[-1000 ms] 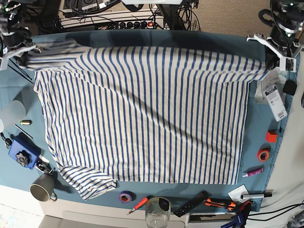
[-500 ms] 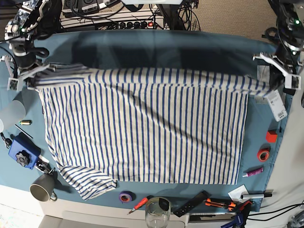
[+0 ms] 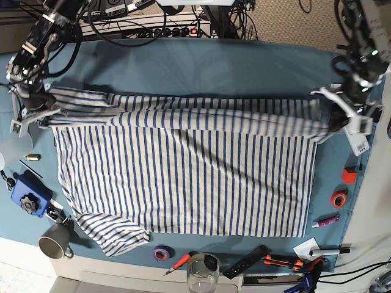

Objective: Fold the T-shirt properly
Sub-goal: 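Fold the shoulder edge over the shirt body with both grippers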

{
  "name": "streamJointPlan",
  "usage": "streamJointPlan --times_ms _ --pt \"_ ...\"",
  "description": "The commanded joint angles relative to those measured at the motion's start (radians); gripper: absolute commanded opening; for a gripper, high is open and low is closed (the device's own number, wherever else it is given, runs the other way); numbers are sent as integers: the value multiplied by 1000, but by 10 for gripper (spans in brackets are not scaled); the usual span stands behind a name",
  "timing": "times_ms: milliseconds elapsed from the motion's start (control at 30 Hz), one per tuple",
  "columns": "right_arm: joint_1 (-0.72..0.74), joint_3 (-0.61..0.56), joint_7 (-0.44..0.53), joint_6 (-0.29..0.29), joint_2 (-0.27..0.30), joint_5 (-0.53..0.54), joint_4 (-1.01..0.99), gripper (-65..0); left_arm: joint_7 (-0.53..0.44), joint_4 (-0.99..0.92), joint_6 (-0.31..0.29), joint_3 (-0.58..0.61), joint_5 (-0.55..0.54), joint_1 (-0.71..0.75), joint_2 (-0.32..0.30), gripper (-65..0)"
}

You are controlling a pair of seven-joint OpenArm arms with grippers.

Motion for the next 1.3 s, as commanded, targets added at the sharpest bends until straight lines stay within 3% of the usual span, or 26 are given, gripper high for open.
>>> streamJointPlan --times_ms 0,133,300,467,667,933,1000,1167,1267 --pt "26 6 24 -5 32 -13 3 -650 -27 10 18 18 19 -22 -15 -650" --pt "69 6 25 -5 79 -14 -52 -650 -27 -1 106 74 90 -84 -15 -650" --pt "135 0 25 -5 124 -9 -146 -650 -30 -33 105 77 127 -133 -15 -650" --pt "215 -97 13 6 148 -23 -251 -650 -52 -117 101 77 128 -177 -16 -650" --pt "291 -225 19 -6 146 -76 -272 -650 -52 -157 90 86 120 -226 -76 -650" --pt "334 -237 8 -22 144 -103 -274 -650 -53 -157 90 88 93 -279 -36 -650" --pt "334 -237 3 -21 144 -103 -274 -650 -53 -157 75 88 94 -289 -11 -650" --pt "334 -237 2 -21 144 -106 -274 -650 -53 -157 -68 88 120 -292 53 -650" --pt "334 -237 3 -21 144 -106 -274 -650 -88 -157 -80 88 136 -293 74 -650"
